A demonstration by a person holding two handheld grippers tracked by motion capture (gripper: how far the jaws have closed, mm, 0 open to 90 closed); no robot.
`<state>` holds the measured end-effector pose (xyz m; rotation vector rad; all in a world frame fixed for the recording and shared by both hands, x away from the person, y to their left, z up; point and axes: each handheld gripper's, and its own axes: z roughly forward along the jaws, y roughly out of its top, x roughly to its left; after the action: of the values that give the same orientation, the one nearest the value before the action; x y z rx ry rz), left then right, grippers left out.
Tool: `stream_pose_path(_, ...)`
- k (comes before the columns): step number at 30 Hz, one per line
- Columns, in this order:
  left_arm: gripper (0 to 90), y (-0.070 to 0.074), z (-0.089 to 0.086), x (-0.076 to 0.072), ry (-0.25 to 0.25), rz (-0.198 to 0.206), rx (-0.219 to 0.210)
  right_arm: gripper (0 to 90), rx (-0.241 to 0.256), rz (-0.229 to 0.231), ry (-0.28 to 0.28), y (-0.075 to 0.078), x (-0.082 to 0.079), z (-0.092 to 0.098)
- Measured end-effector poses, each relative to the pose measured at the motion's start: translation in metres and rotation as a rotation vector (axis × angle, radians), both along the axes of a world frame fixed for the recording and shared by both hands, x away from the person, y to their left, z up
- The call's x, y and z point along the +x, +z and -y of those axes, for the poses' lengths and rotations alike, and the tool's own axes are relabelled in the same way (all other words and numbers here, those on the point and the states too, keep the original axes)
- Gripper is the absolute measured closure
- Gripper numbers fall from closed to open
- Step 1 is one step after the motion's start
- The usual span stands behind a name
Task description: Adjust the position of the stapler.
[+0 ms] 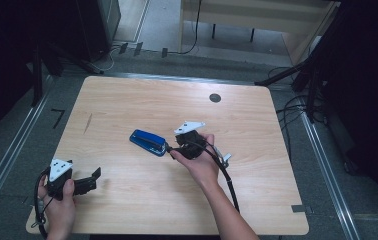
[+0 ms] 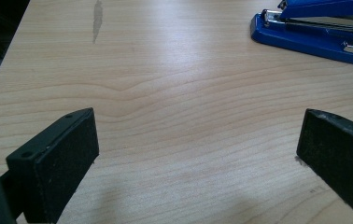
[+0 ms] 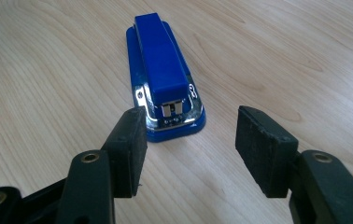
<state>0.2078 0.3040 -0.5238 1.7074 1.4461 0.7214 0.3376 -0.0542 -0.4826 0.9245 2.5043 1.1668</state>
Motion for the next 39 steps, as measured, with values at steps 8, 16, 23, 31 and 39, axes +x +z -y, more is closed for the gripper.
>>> stream_pose_path(8, 0.0, 0.000, -0.002, 0.000, 0.000, -0.001, -0.024, 44.9, -0.023, -0.005, 0.032, -0.003, 0.009, -0.024)
stream_pose_path(16, 0.0, 0.000, -0.006, 0.000, -0.001, -0.009, -0.057, 46.4, -0.045, -0.012, 0.059, -0.010, 0.025, -0.044)
stream_pose_path(23, 0.0, 0.000, -0.005, 0.001, -0.007, -0.016, -0.050, 53.3, -0.050, -0.025, 0.104, -0.019, 0.032, -0.056)
stream_pose_path(31, 0.0, 0.000, -0.005, 0.001, -0.008, -0.019, -0.050, 63.5, -0.072, -0.049, 0.111, -0.028, 0.038, -0.066)
stream_pose_path(39, 0.0, 0.000, -0.006, 0.002, -0.008, -0.029, -0.057, 63.6, -0.089, -0.033, 0.134, -0.028, 0.041, -0.070)
